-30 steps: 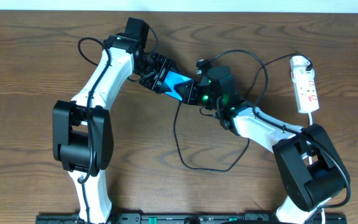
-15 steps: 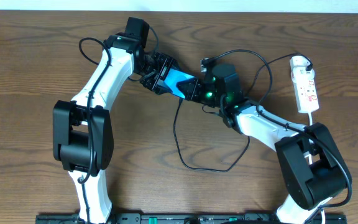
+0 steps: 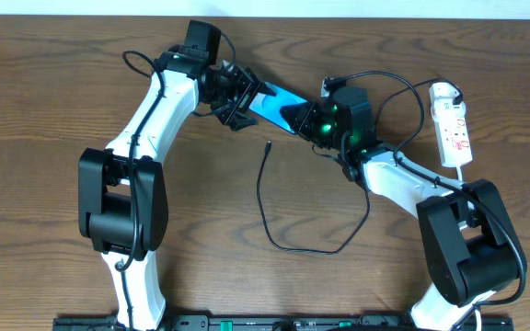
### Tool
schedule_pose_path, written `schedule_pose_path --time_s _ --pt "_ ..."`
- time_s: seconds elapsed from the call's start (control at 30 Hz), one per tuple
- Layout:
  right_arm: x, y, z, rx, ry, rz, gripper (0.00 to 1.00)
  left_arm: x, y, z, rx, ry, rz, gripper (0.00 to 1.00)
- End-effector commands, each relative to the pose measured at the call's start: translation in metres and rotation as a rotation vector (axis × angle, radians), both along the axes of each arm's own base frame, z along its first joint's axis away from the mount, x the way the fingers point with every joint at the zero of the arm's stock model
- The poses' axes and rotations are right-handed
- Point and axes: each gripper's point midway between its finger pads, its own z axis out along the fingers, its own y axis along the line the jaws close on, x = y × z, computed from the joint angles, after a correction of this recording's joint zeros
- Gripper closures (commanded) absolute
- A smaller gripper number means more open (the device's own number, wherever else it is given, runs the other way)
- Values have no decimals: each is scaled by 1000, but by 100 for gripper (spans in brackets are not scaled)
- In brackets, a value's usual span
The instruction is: Plug charger to phone and switch on socket
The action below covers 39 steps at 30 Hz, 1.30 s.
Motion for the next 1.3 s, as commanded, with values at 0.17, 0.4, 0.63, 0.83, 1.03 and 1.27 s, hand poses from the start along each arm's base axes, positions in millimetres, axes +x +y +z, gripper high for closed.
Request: schedule_pose_path --time_s 0.17,0.4,0.63,0.83,1.03,1.27 --pt "20 -11 32 173 30 -89 99 9 -9 33 -138 -140 -89 29" --pt "27 -14 46 308 96 -151 99 23 -8 60 -264 -244 -122 29" --pt "35 -20 54 411 152 -237 99 25 -6 62 -270 -250 -120 30" --pt "43 -27 58 438 141 -301 99 25 -11 72 -316 -286 -149 31" --pt "45 -25 75 535 149 -305 99 33 -9 71 -289 -326 -136 44" --pt "39 -15 84 602 188 -255 99 38 -7 70 -274 -323 -108 44"
